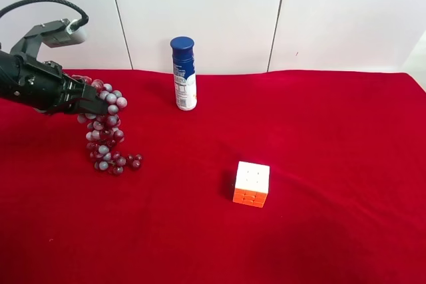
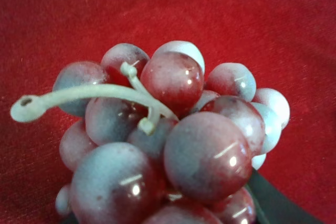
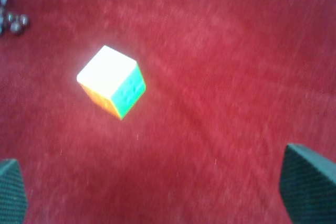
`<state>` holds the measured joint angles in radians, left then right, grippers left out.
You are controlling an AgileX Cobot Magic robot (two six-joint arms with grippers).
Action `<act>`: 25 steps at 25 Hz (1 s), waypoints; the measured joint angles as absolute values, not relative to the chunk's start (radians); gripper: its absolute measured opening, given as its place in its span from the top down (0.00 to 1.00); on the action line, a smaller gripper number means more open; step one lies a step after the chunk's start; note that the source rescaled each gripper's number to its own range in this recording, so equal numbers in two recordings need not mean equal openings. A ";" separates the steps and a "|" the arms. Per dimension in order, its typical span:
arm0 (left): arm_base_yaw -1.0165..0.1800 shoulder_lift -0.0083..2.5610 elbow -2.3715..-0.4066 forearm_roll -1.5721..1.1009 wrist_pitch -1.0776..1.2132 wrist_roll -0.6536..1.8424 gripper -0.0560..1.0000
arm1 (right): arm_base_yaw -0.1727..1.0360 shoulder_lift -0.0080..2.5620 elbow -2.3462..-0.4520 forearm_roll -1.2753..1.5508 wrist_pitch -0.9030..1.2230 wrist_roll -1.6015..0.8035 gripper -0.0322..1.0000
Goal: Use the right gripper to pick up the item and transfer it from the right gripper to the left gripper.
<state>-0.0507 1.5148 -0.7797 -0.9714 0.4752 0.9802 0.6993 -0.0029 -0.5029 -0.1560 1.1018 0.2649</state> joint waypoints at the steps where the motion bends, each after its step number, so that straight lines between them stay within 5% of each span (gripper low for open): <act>1: -0.051 1.520 -0.781 -0.972 0.469 0.980 0.94 | 0.699 -0.003 -0.495 -0.157 1.091 0.265 0.08; 17: -0.051 1.536 -0.781 -0.976 0.438 1.019 0.94 | 0.689 -0.003 -0.490 -0.162 1.078 0.265 0.11; 25: -0.051 1.648 -0.790 -0.993 0.408 1.019 0.94 | 0.479 -0.003 -0.490 -0.162 1.078 0.265 0.11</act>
